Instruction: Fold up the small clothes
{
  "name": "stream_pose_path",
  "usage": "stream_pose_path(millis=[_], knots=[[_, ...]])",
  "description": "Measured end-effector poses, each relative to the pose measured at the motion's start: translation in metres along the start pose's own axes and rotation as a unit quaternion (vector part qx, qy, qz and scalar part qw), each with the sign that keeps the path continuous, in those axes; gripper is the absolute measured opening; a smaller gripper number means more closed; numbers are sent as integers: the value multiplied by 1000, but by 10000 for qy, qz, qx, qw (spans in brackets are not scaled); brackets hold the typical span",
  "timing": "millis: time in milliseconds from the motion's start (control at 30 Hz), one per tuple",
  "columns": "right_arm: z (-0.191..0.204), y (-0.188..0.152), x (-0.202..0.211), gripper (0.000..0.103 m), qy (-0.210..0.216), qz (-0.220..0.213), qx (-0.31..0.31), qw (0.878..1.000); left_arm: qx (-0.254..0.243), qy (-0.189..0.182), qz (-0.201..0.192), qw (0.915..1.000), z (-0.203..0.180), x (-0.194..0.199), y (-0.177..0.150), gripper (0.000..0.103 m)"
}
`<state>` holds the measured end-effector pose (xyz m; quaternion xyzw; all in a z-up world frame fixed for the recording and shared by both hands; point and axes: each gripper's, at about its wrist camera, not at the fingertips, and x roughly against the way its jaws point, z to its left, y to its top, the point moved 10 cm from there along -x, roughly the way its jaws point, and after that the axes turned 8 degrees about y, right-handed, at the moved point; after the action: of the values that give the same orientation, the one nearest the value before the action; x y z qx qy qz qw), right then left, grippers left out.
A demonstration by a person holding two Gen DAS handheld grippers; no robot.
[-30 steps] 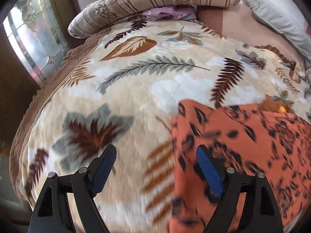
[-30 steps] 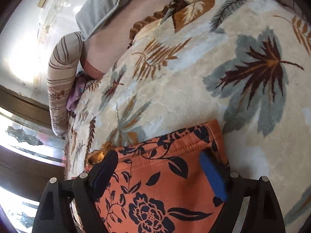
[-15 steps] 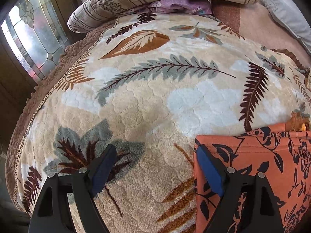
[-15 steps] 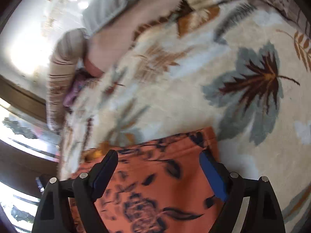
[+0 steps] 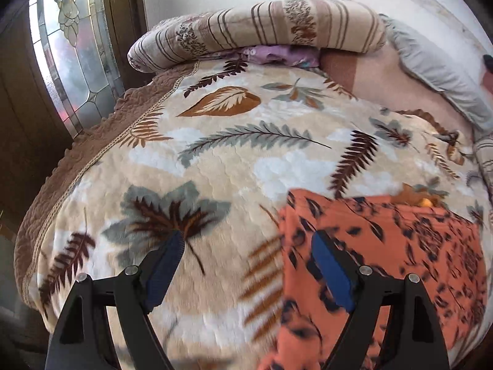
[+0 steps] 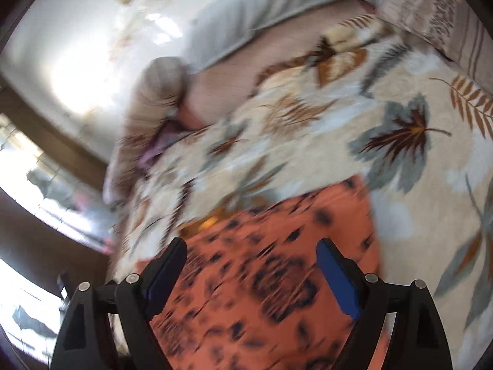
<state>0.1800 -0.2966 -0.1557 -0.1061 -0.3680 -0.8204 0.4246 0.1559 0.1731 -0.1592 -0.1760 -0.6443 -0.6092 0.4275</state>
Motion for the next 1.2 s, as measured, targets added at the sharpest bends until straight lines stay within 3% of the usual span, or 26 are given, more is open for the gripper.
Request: stream_pose_path(millis=[133,200,267,333,400,467,533,633,700,767,933,1067,1200], knots=[[28,-70,20,88,46,144,149,9998,31,-266,18,9996,-10,36,-38,86],[23,-98,20,88,-80,199,213,9995,132,-616,81,9980,-20,49,-60,86],[3,-115,13,88,-171,296,-102,9994,141,-843,186,9962,-32,50,-82,86],[-27,-127,1,88,-290,464,-553,9970,-98,-716,416,9965,-40,34,-104,86],[-36,-125,6,88,-86,275,-977,9948,-267,-259,797,9961,-31,9,-129,86],[-29,-118,20,88,-71,130,-984,9950,39,-383,855,9956,-20,5,-138,86],[-16,-110,35,88,59,-66,-796,9968,322,-362,776,9958,-8,14,-136,86],[-21,-114,36,91,-104,30,-609,9981,64,-61,590,9982,-1,16,-138,86],[-51,-129,25,91,-344,305,-1060,9933,41,-105,877,9961,1,3,-146,87],[-52,-128,33,91,-30,6,-1408,9900,246,-132,873,9958,9,9,-144,86],[-25,-123,59,91,138,-225,-1016,9945,220,103,123,9996,14,41,-113,86],[-31,-146,67,91,123,-228,-1474,9887,206,-200,-181,9994,-10,58,-94,86],[-55,-159,61,91,-14,-134,-2006,9796,-241,-502,-186,9983,-61,55,-89,86]])
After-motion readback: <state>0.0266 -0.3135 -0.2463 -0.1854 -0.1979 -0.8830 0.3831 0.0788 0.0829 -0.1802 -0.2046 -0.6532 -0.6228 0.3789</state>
